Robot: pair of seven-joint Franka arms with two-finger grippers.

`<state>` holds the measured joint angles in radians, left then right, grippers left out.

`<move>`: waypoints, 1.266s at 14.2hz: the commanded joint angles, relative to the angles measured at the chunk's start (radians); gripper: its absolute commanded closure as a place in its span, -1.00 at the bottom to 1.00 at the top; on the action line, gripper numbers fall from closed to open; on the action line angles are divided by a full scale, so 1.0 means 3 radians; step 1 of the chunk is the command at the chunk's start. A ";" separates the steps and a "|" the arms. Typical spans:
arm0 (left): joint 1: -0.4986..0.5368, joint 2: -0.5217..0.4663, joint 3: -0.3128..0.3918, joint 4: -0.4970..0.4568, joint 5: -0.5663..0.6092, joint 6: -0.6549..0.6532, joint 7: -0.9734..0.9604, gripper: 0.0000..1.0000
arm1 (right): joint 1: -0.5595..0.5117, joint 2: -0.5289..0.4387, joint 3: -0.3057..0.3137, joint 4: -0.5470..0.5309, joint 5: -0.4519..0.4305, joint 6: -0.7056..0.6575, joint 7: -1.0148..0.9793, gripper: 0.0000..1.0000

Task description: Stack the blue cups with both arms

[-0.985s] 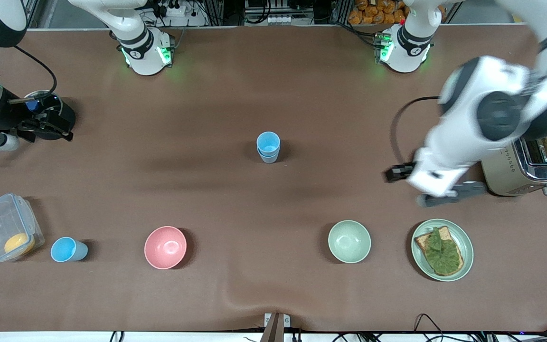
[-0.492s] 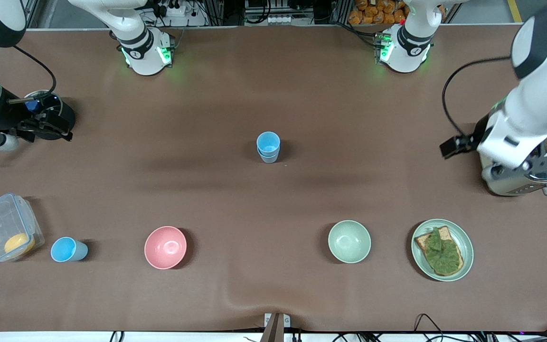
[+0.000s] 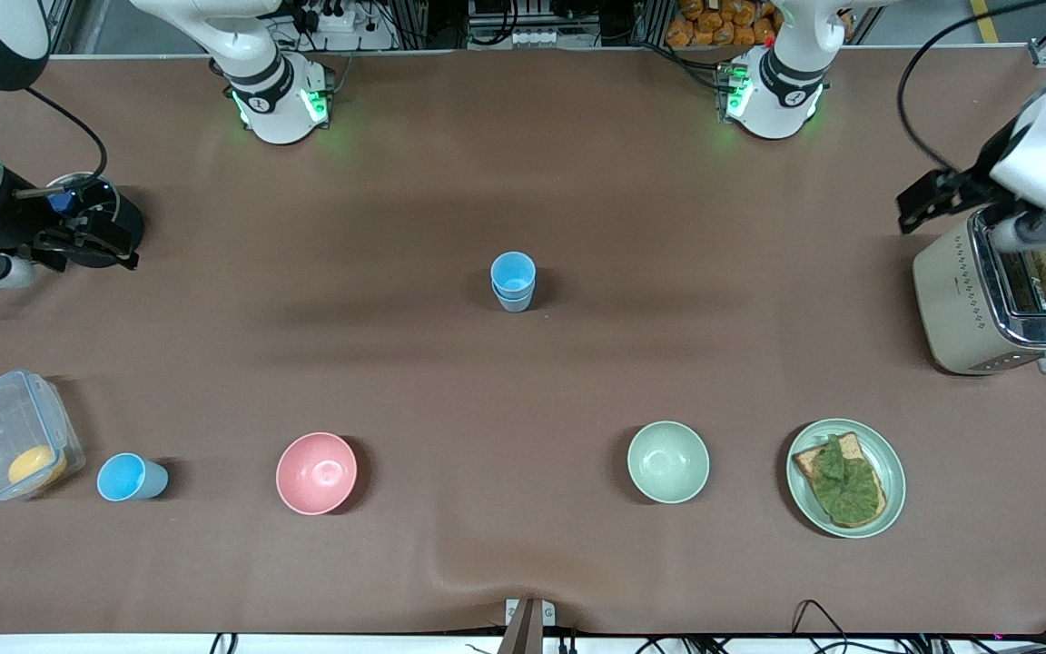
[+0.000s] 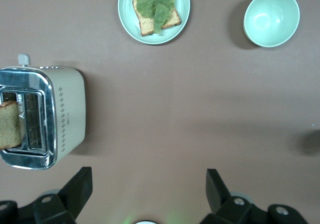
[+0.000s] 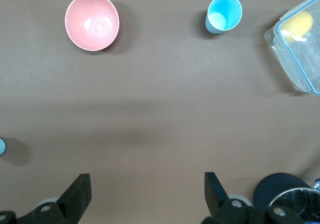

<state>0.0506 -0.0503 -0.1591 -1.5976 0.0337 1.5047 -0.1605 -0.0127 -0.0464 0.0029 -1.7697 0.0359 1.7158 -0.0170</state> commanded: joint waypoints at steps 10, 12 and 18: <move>-0.0112 -0.0160 0.0270 -0.0059 -0.0215 -0.0143 0.0208 -1.00 | 0.0017 0.0012 -0.0015 0.0055 -0.0028 -0.0059 -0.0030 -1.00; -0.0112 -0.0155 0.0269 -0.0064 -0.0215 -0.0143 0.0208 -1.00 | 0.0012 0.0012 -0.0015 0.0055 -0.0028 -0.0059 -0.0030 -1.00; -0.0082 0.0004 0.0208 0.0023 -0.0215 -0.0138 0.0182 -1.00 | 0.0012 0.0012 -0.0015 0.0055 -0.0028 -0.0059 -0.0030 -1.00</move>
<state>0.0198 -0.0547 -0.0899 -1.6058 -0.0122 1.4700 -0.0991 -0.0127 -0.0464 0.0022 -1.7697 0.0359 1.7134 -0.0170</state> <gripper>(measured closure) 0.000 0.000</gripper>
